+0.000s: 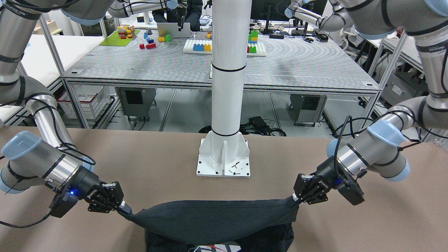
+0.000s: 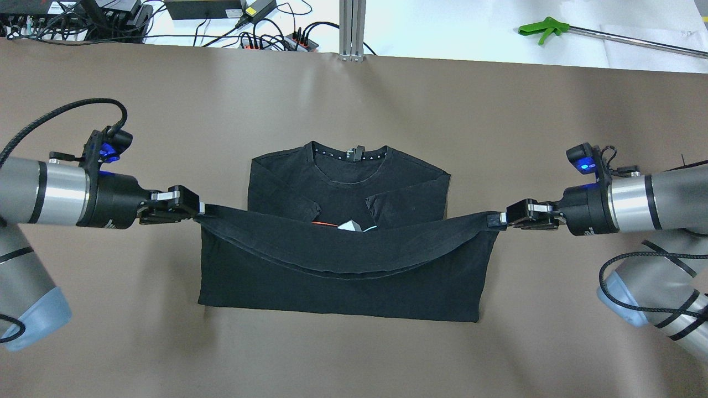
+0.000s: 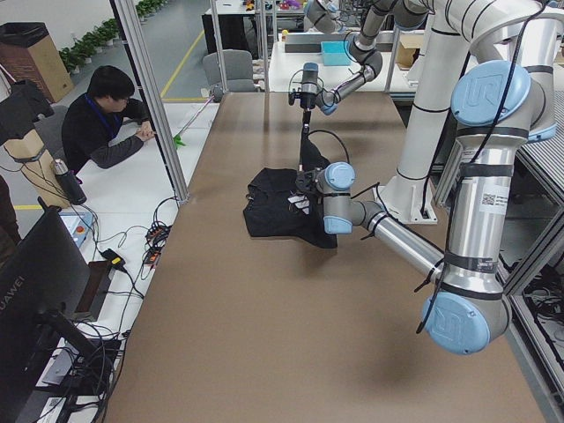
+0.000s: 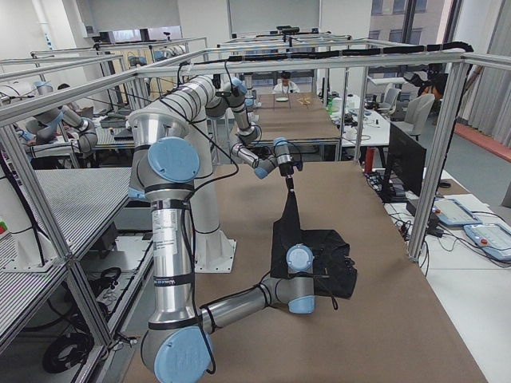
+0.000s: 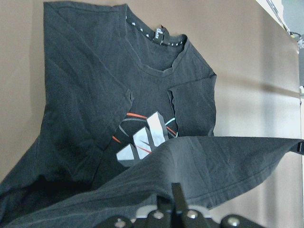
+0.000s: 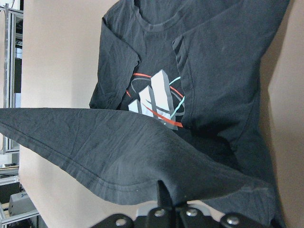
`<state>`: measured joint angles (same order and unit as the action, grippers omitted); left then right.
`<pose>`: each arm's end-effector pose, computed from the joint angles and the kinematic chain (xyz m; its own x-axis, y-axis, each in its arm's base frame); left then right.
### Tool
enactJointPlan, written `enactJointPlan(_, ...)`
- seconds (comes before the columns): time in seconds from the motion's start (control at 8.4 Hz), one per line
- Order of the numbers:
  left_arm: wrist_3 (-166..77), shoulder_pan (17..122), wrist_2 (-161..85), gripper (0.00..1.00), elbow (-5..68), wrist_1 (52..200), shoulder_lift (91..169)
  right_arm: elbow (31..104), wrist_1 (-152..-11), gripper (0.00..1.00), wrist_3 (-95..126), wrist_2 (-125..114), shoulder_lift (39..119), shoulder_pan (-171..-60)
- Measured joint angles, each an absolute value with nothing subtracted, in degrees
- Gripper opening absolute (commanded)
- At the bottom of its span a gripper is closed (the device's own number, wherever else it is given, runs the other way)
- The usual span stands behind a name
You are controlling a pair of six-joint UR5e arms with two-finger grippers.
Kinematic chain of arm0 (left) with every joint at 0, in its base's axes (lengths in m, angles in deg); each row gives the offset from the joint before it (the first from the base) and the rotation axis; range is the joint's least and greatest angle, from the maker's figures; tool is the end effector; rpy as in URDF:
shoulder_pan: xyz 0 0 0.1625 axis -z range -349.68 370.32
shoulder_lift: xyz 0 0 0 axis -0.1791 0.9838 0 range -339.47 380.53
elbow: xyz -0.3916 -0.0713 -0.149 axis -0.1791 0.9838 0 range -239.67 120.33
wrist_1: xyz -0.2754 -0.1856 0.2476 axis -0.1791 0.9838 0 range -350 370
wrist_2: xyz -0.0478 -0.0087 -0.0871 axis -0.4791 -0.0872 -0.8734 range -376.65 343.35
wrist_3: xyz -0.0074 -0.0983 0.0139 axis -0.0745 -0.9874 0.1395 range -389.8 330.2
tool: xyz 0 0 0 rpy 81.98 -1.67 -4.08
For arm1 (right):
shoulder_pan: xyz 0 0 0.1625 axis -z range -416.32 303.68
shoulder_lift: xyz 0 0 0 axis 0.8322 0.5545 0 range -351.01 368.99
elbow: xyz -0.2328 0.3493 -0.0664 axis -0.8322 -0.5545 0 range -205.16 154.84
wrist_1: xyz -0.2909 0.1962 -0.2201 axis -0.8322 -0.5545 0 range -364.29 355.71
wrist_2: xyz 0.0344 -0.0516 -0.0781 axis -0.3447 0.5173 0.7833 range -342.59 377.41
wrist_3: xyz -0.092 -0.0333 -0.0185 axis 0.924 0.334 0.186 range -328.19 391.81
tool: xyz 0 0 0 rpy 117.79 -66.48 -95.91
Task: Fold clothes
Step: 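Lift the hem with both grippers and carry it toward the collar, then lay the hem down near the collar with both grippers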
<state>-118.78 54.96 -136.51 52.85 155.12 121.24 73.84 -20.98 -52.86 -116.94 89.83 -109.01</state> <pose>0.2943 -0.4083 0.2679 0.0251 -0.0030 -0.9997 0.2548 0.9670 0.0035 -0.2578 -0.4434 0.3584 -0.0019 -0.1122 0.9937 -0.1460 0.9831 0.1107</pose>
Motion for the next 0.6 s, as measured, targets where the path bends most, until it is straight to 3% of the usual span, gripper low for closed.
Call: enactJointPlan(0.6, -118.24, 59.51, -134.4, 0.0, 37.59, 154.85, 131.6, 71.15, -25.01, 0.0, -51.59, -107.89, 86.86, -109.05)
